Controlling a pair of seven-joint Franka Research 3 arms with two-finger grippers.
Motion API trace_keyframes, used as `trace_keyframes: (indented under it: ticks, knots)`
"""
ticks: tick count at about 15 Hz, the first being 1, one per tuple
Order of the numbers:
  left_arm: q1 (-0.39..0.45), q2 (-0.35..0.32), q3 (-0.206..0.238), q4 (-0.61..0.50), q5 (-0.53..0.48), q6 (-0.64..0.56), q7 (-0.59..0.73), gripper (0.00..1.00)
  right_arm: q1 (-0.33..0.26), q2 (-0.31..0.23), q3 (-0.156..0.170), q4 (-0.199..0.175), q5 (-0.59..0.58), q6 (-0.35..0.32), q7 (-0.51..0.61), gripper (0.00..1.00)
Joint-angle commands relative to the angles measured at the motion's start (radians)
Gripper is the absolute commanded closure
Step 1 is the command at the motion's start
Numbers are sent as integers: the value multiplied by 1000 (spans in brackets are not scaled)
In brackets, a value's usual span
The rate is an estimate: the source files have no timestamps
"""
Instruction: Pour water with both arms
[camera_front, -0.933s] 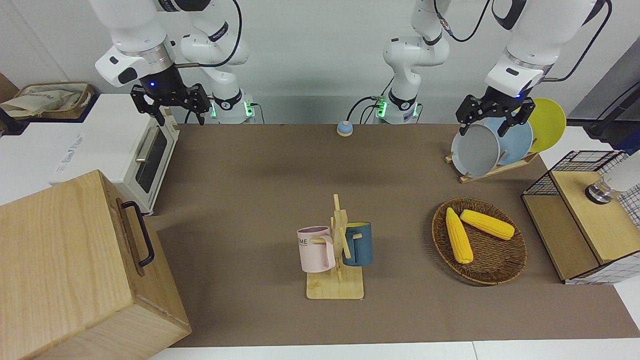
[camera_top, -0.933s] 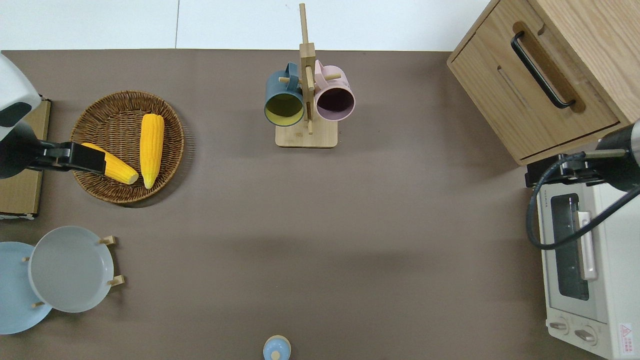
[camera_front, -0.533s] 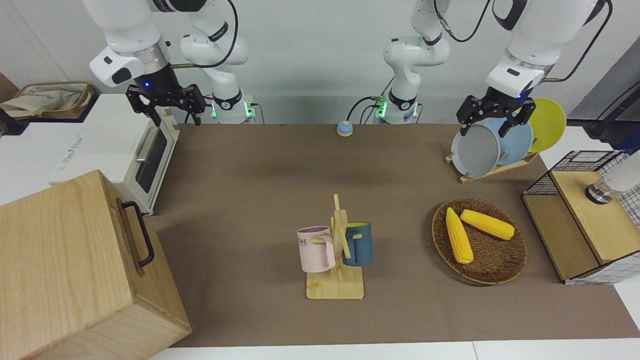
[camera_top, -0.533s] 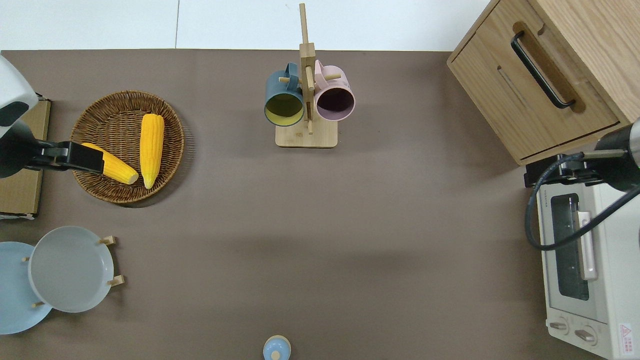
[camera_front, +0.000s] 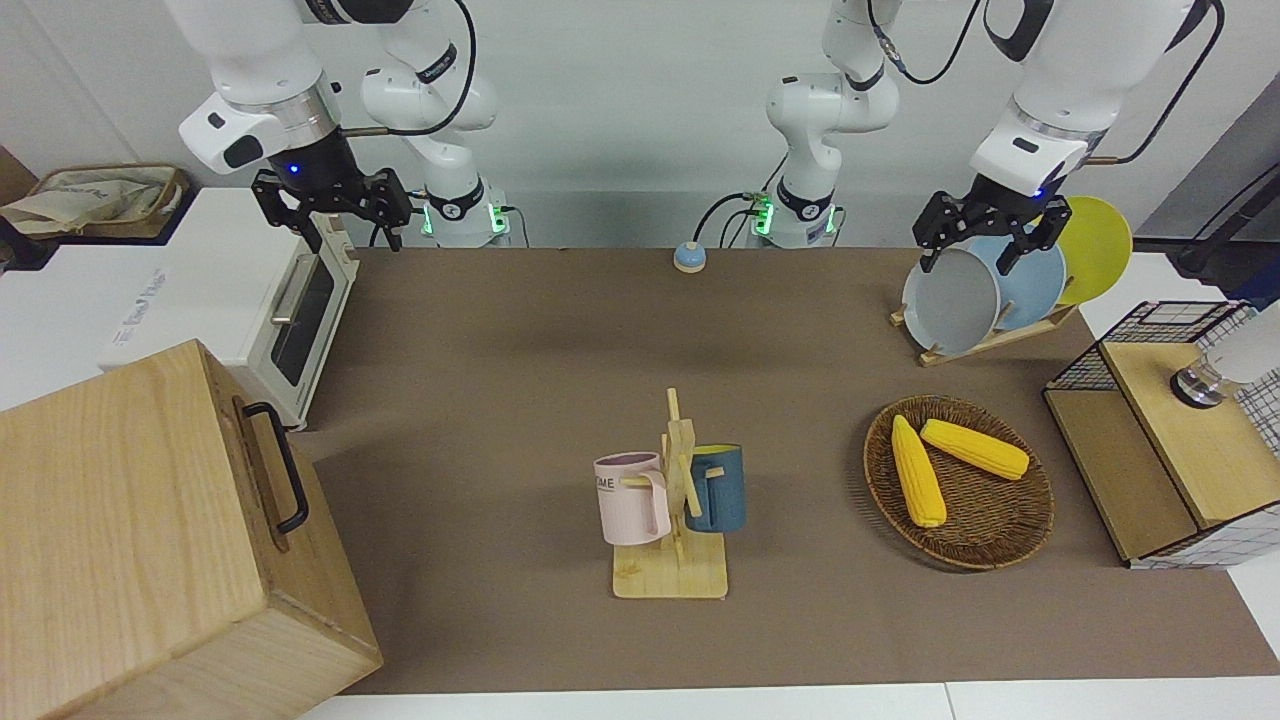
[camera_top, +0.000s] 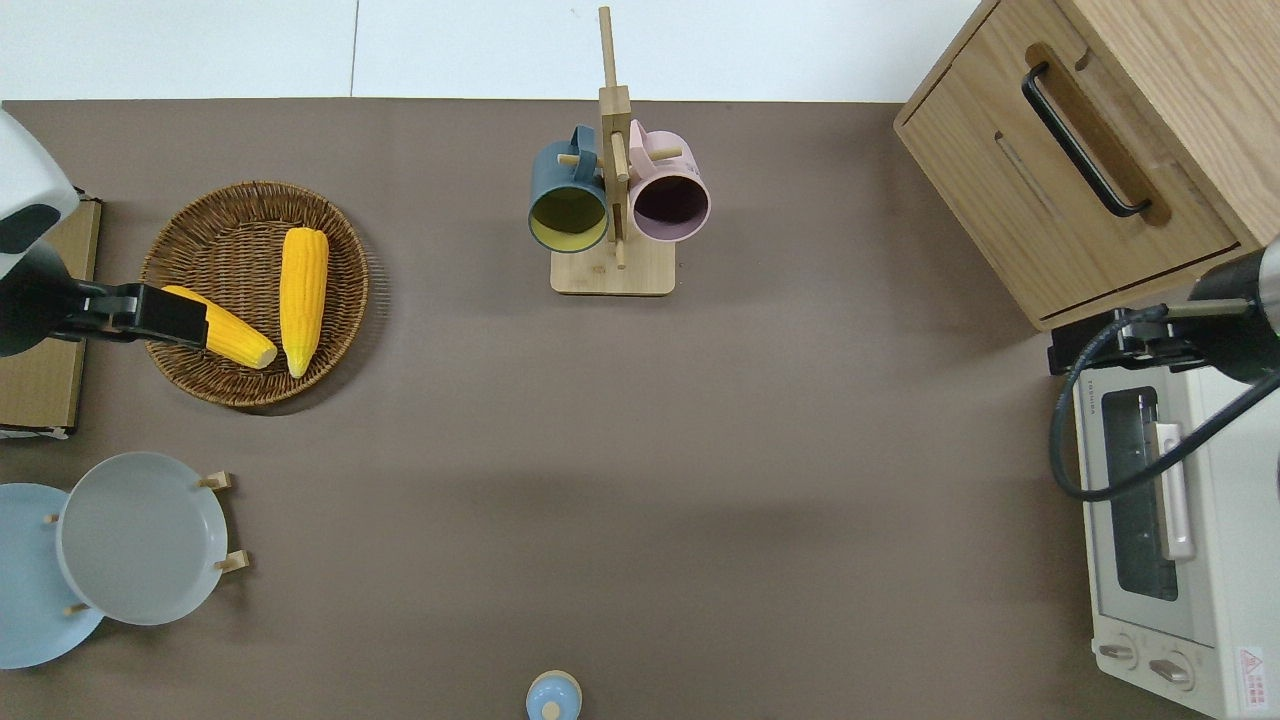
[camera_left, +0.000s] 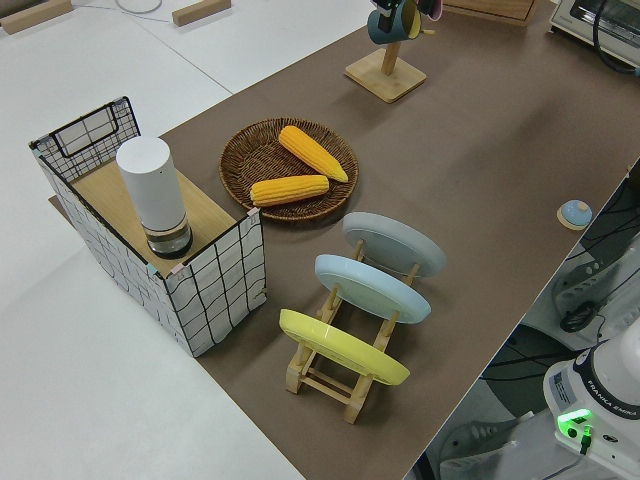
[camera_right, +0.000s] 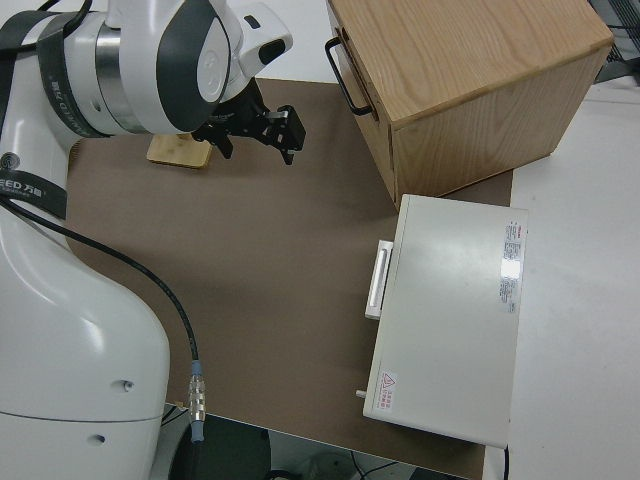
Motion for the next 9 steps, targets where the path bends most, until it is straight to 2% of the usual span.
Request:
trace_keyframes:
  ticks: [1,5,9]
  knots:
    - [13,-9,8,-16,9,17,38,0,4,-20,3,-21,26,9,-23,11]
    - [38,-9,31,-16,7,18,87,0,53,13,4,-29,24,40,-20,11]
    - [137,2,32,-15,4,36,211,0,126,91,4,-32,23,138,-8,11]
